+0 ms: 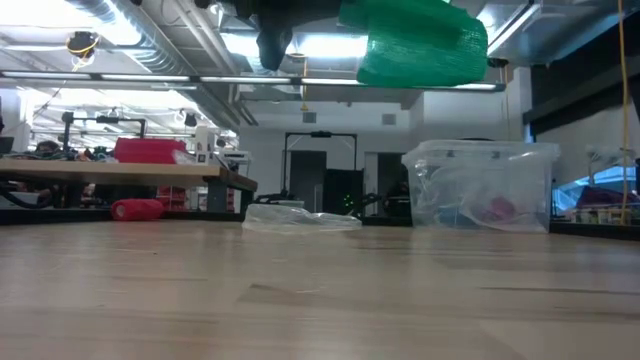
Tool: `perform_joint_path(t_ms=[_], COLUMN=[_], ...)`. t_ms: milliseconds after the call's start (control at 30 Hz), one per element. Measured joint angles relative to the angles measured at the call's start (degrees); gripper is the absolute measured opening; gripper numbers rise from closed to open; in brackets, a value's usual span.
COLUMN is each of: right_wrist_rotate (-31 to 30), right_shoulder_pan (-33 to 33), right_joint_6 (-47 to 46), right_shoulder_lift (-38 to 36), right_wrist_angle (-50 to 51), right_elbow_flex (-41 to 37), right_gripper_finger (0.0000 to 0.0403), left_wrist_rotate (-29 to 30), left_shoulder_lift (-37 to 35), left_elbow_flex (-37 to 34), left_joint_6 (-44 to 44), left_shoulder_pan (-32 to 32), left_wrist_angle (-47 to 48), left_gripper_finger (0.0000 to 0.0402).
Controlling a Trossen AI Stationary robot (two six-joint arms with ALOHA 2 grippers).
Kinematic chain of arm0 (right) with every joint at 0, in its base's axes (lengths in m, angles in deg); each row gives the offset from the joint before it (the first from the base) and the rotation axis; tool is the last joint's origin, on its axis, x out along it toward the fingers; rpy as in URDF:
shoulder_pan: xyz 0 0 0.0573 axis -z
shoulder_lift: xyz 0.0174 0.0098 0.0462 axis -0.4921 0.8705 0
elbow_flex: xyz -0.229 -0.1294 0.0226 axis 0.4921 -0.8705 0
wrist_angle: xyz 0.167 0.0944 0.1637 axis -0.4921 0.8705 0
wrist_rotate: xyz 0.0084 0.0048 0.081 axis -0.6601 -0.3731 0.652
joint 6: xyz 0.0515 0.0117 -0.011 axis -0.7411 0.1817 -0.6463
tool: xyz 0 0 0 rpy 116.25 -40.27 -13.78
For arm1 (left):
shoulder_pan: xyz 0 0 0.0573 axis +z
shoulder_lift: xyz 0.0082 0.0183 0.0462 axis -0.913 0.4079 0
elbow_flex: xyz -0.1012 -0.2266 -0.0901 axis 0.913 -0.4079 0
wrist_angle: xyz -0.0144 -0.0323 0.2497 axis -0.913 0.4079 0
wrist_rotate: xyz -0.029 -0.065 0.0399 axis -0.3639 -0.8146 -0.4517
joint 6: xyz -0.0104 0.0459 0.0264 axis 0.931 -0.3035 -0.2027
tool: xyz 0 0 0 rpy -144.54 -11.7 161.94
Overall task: Roll bandage
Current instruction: Roll the green bandage
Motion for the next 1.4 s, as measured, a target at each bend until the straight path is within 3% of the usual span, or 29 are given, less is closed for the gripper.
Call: perform_joint_path(t_ms=[100, 167, 300, 500, 567, 667, 733, 800, 967, 1133, 1200, 1333, 1400], right_wrist_rotate=[7.54, 9.17, 2.02, -15.1, -15.98, -10.29, -5.35, -4.51, -15.09, -23.48, -20.18, -2.04, 3.21], right_shoulder_pan=[0.29, 0.32, 0.36, -2.05, -2.89, -3.92, -4.31, -4.65, -4.56, -4.58, -4.56, -3.96, -3.84], right_joint_6=[-0.8, 0.8, 0.8, 0.37, 2.1, 6.63, 9.67, 10.53, 11.46, 9.41, 8.19, 3.5, 0.41], right_shoulder_lift=[-0.78, -1.19, -1.07, -0.74, -0.04, 1.46, 2.48, 3.57, 4.68, 2.03, 1.09, 0.88, 0.95], right_wrist_angle=[2.71, 9.72, 17.91, 6.12, 0.27, -3.59, -1.08, 4.54, 16.28, 8.2, 4.09, 3.34, 5.78], right_elbow_flex=[0.0, 0.0, 0.0, -0.07, -0.04, -0.04, -0.04, -0.04, -0.12, -0.11, -0.07, 0.0, -0.02], right_gripper_finger=[0.028, 0.028, 0.028, 0.028, 0.028, 0.028, 0.028, 0.028, 0.028, 0.0279, 0.028, 0.0279, 0.0279], left_wrist_rotate=[-0.05, -0.12, -0.2, 0.09, 0.21, 0.15, -0.01, -0.1, -0.18, 0.05, 0.13, -0.05, -0.21], left_shoulder_lift=[0.0, 0.0, 0.0, 0.0, 0.0, 0.0, 0.0, 0.0, 0.0, 0.0, 0.0, 0.0, 0.0], left_elbow_flex=[0.01, 0.01, 0.01, 0.01, 0.01, 0.01, 0.01, 0.01, 0.01, 0.01, 0.01, 0.01, 0.01], left_joint_6=[0.0, 0.18, 0.28, 0.28, 0.28, 0.26, 0.24, 0.24, 0.0, 0.17, 0.2, 0.66, 0.7], left_shoulder_pan=[0.25, 0.35, 0.26, 0.47, 0.48, 0.46, 0.46, 0.45, 0.44, 0.46, 0.46, 0.44, 0.42], left_wrist_angle=[0.19, -0.09, -0.83, -1.62, -1.56, -1.56, -1.43, -1.36, -1.25, -1.34, -1.38, -1.29, -1.23], left_gripper_finger=[0.0017, 0.0017, 0.0017, 0.0017, 0.0017, 0.0017, 0.0017, 0.0017, 0.0017, 0.0017, 0.0017, 0.0017, 0.0017])
